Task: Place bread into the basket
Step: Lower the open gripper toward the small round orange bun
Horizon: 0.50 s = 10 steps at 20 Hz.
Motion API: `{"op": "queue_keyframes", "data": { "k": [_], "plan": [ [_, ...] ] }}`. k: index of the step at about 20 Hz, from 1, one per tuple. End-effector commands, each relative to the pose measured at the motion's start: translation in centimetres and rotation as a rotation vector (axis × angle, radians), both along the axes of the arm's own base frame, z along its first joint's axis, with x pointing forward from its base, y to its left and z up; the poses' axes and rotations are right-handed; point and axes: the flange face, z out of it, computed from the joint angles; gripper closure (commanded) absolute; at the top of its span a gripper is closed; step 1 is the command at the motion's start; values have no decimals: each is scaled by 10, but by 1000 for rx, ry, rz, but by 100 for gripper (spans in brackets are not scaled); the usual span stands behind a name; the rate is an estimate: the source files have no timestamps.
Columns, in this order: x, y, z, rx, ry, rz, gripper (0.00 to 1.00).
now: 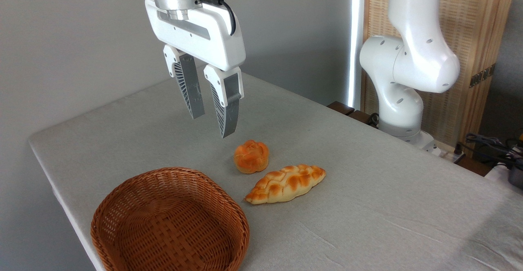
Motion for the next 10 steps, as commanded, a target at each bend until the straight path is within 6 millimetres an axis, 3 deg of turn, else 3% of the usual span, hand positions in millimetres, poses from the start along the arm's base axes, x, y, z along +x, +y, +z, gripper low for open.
{"op": "queue_keyframes", "data": {
  "k": [1, 10],
  "plan": [
    [-1, 0, 3, -17, 7, 3, 0],
    [-6, -4, -8, -16, 31, -12, 0]
  ]
}}
